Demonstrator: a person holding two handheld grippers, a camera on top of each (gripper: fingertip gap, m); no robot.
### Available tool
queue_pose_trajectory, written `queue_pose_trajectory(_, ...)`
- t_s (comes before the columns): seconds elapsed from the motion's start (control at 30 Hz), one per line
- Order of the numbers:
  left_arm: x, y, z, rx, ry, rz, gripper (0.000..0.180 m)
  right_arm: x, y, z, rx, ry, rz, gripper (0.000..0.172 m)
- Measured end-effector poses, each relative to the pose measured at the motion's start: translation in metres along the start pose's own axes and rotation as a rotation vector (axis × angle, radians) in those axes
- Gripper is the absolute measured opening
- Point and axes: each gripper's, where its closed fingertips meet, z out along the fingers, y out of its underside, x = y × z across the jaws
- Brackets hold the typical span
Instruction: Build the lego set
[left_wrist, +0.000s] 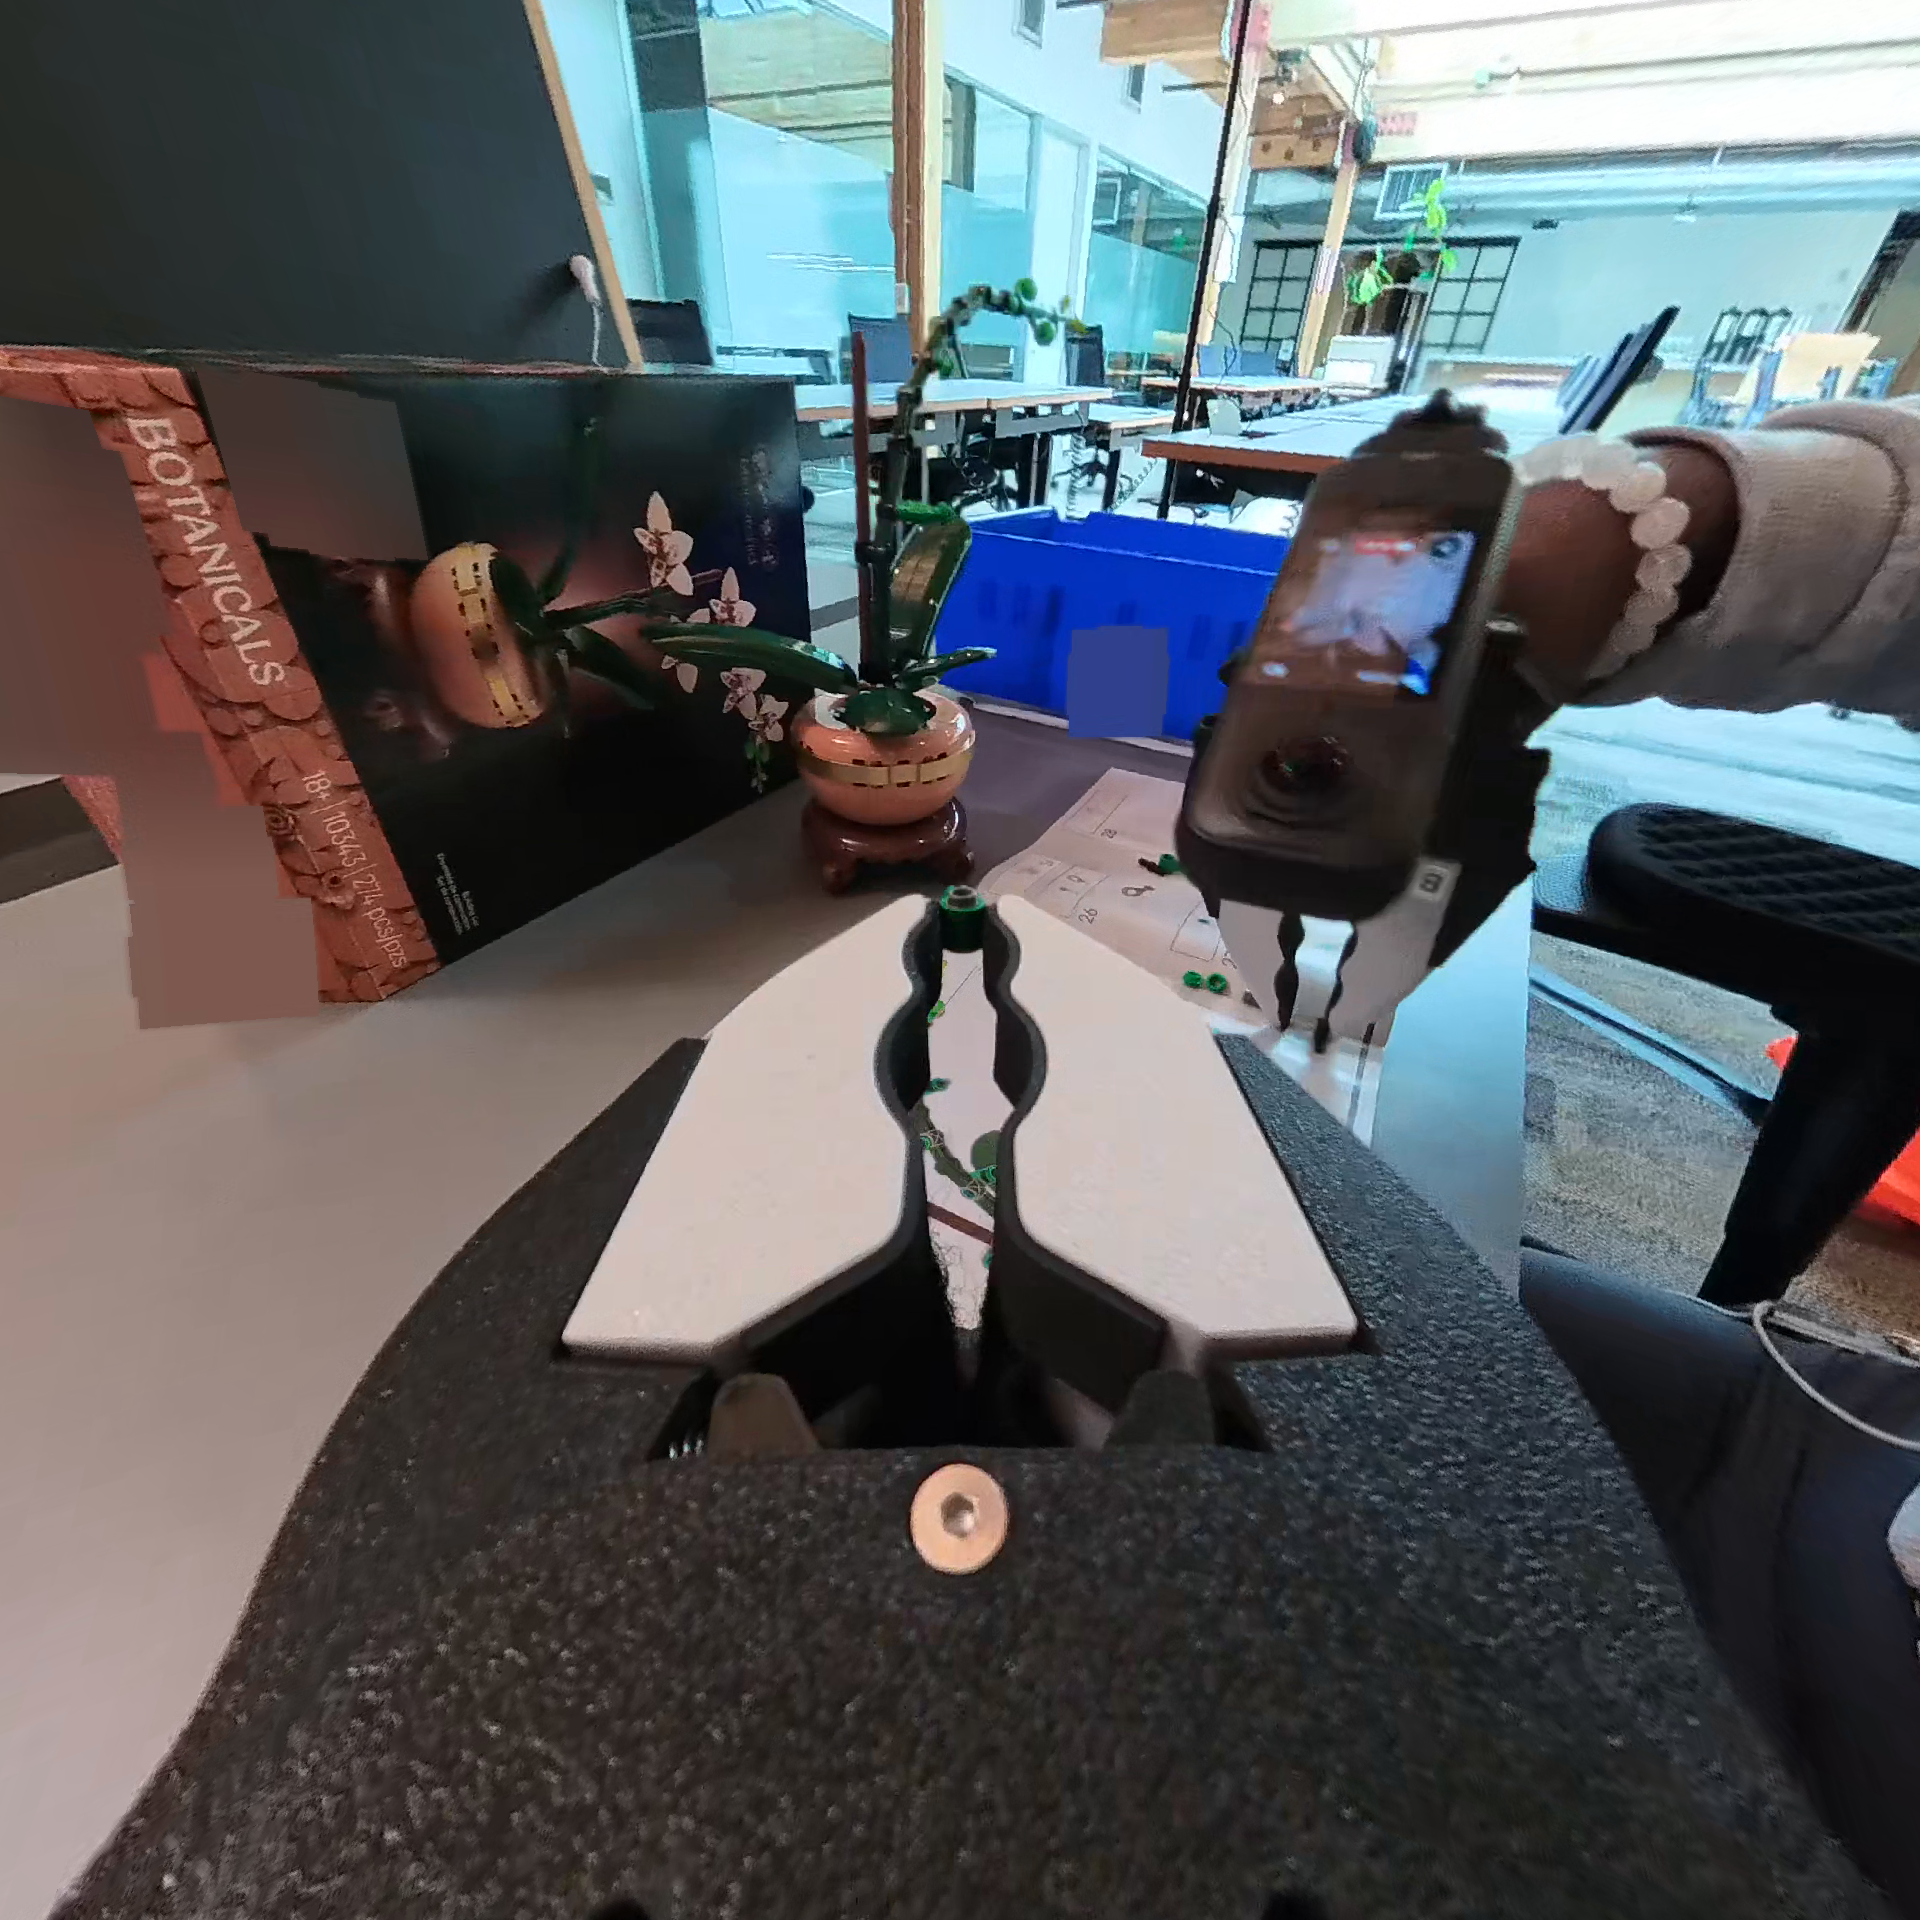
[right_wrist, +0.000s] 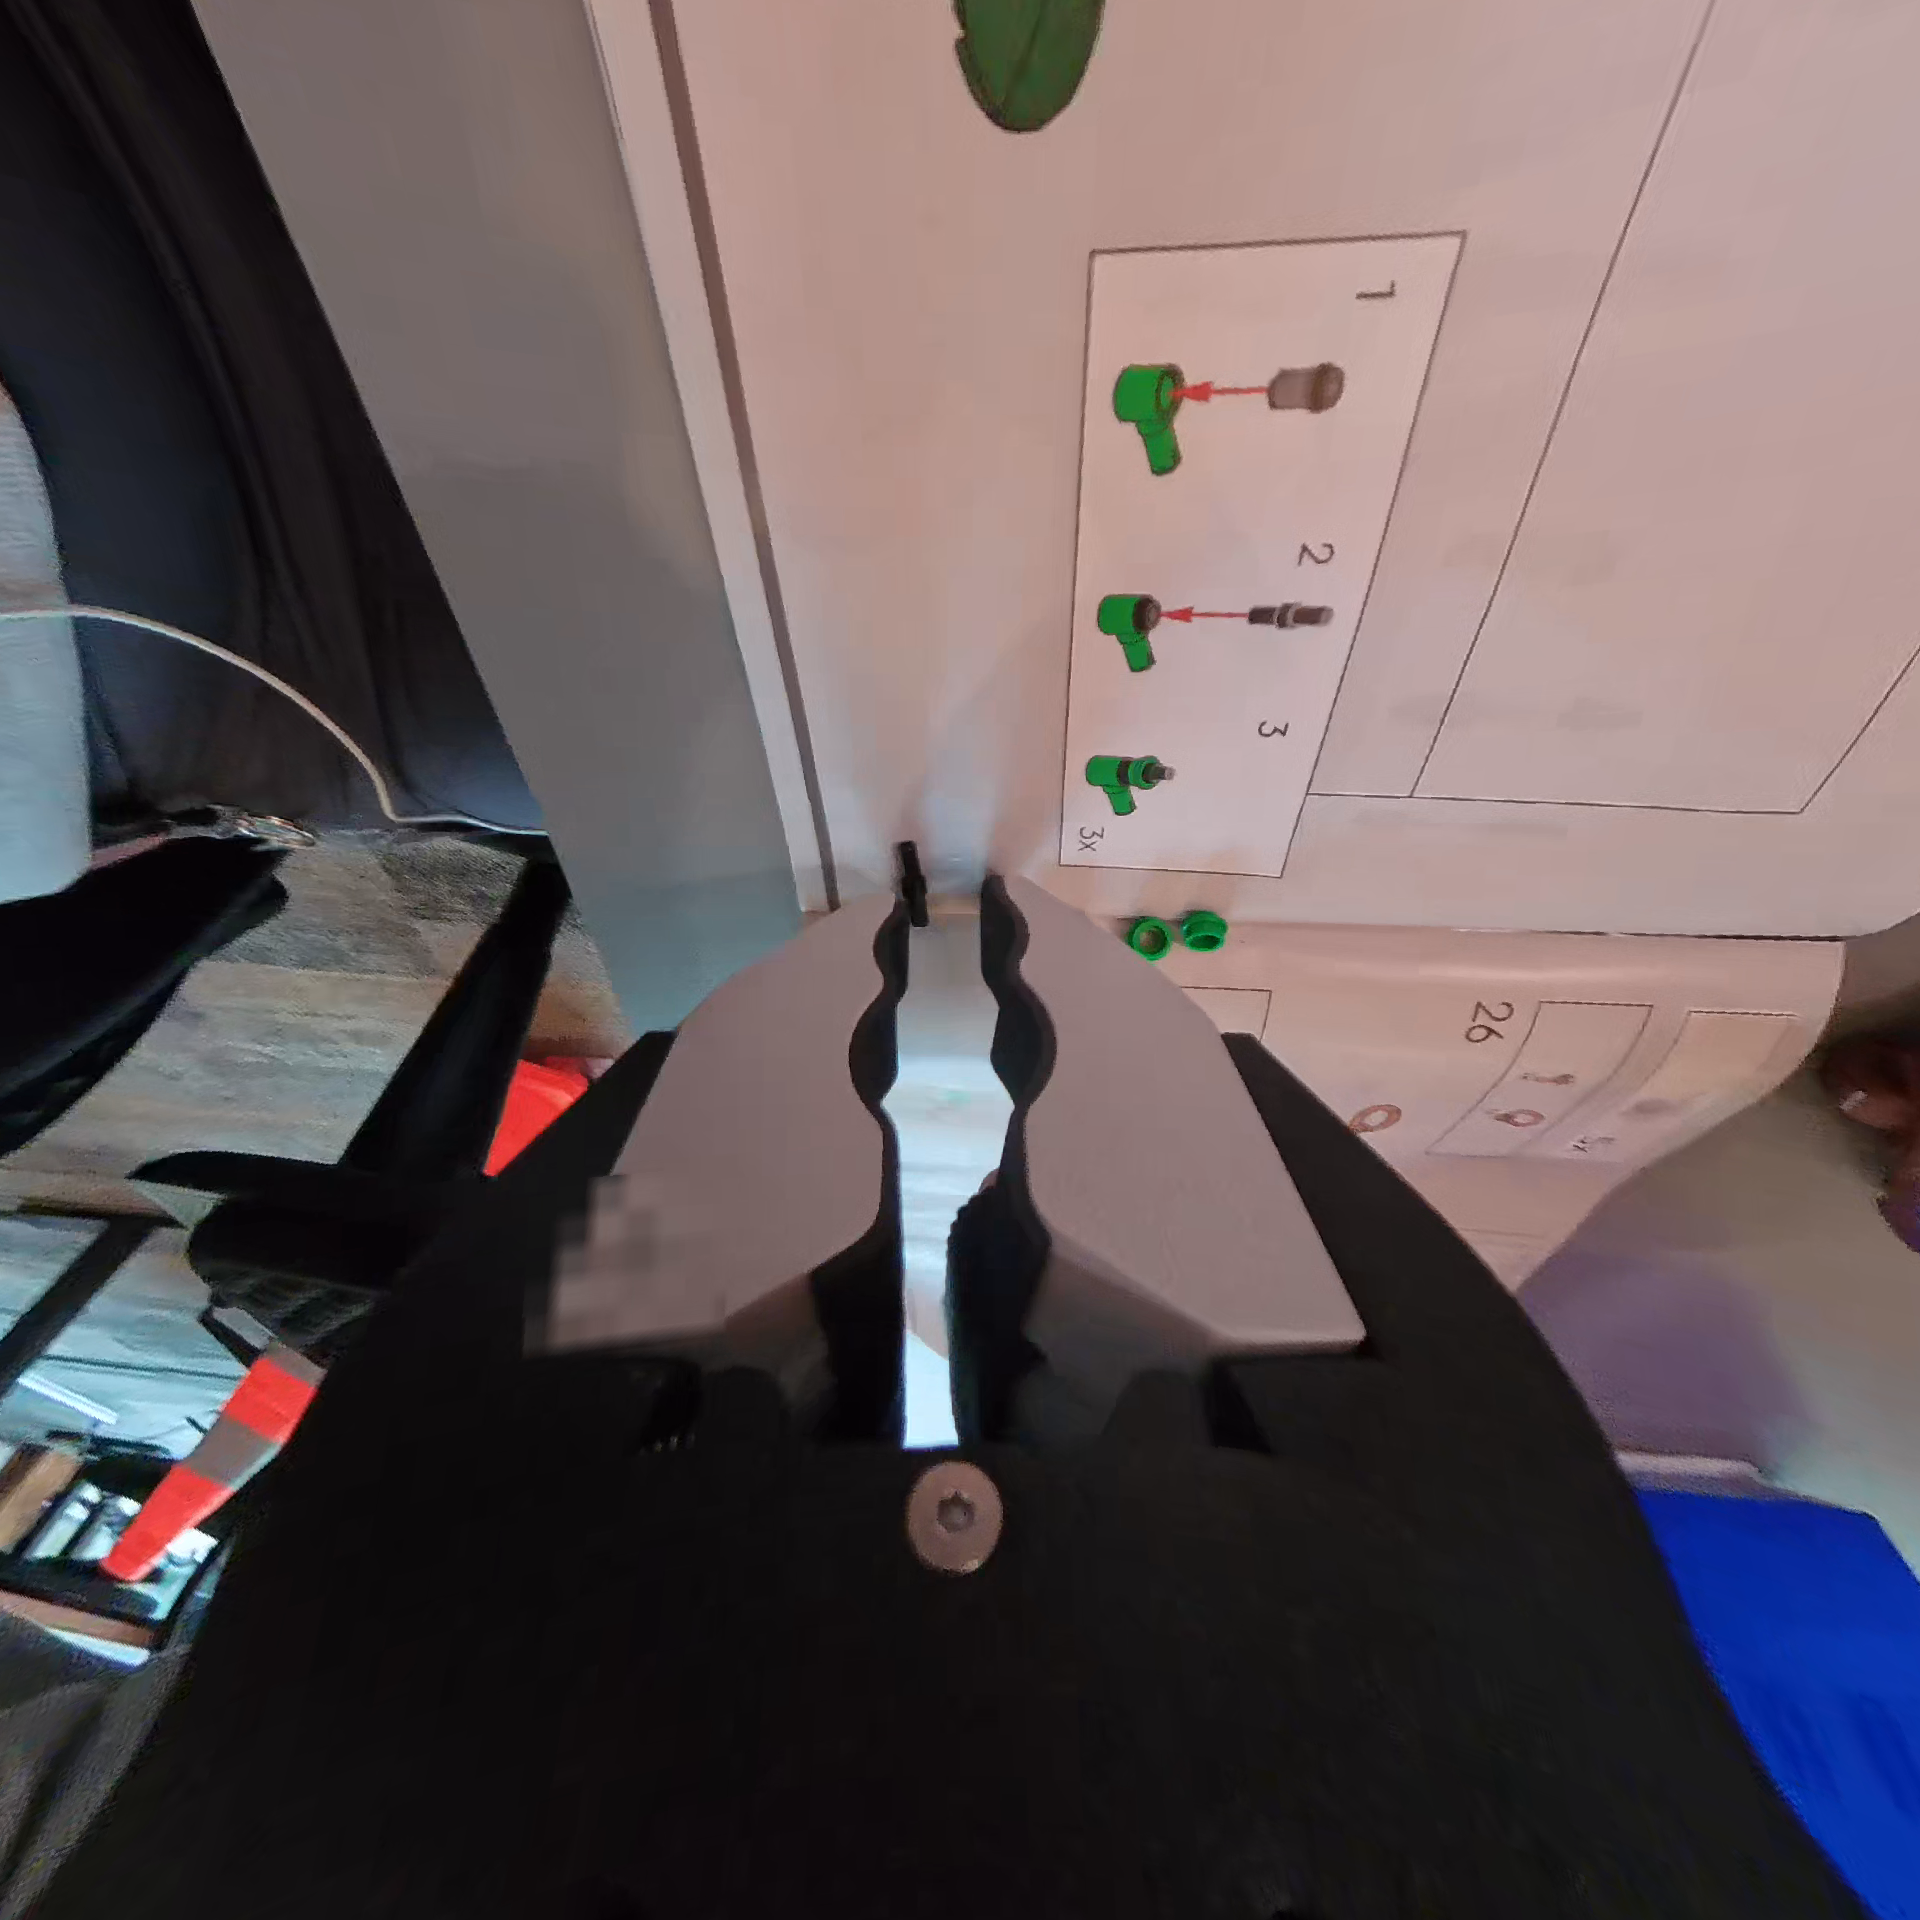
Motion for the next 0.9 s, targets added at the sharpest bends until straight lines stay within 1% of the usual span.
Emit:
queue_pose_trajectory(0.1, 0.002, 0.001, 0.001, 0.000, 0.012, -0.002, 0.006, 0.004, 0.000, 0.001, 0.060, 0.006, 0.024, 0.003)
queue_pose_trajectory(0.2, 0.001, 0.000, 0.000, 0.000, 0.012, -0.005, 0.006, 0.004, 0.000, 0.001, 0.080, 0.054, 0.037, 0.003)
queue_pose_trajectory(0.27, 0.001, 0.000, 0.000, 0.001, 0.014, -0.008, 0.006, 0.004, -0.001, 0.001, 0.071, 0.107, 0.024, 0.003)
queue_pose_trajectory(0.4, 0.004, 0.002, 0.001, -0.008, 0.028, -0.006, 0.006, 0.001, -0.001, 0.001, 0.008, 0.212, -0.065, 0.002)
queue_pose_trajectory(0.47, 0.005, 0.002, 0.002, -0.010, 0.032, -0.005, 0.006, 0.002, -0.001, 0.000, -0.019, 0.240, -0.092, 0.002)
queue_pose_trajectory(0.5, 0.006, 0.002, 0.002, -0.010, 0.033, -0.006, 0.006, 0.005, -0.001, -0.001, -0.021, 0.256, -0.086, 0.005)
queue_pose_trajectory(0.53, 0.005, 0.002, 0.002, -0.009, 0.033, -0.007, 0.006, 0.008, -0.001, -0.002, -0.013, 0.272, -0.079, 0.013)
queue_pose_trajectory(0.57, 0.005, 0.002, 0.002, -0.009, 0.032, -0.008, 0.006, 0.011, -0.001, -0.003, 0.003, 0.277, -0.068, 0.019)
queue_pose_trajectory(0.6, 0.005, 0.002, 0.001, -0.007, 0.031, -0.009, 0.006, 0.011, 0.000, -0.003, 0.017, 0.262, -0.057, 0.021)
queue_pose_trajectory(0.77, 0.005, 0.001, 0.000, -0.003, 0.040, -0.011, 0.006, 0.013, 0.001, -0.003, 0.110, 0.247, -0.066, 0.025)
queue_pose_trajectory(0.83, 0.006, 0.001, 0.000, -0.003, 0.042, -0.008, 0.006, 0.014, 0.005, -0.004, 0.118, 0.243, -0.057, 0.028)
queue_pose_trajectory(0.9, 0.006, 0.000, 0.001, -0.004, 0.044, -0.007, 0.006, 0.019, 0.010, -0.009, 0.144, 0.270, -0.044, 0.026)
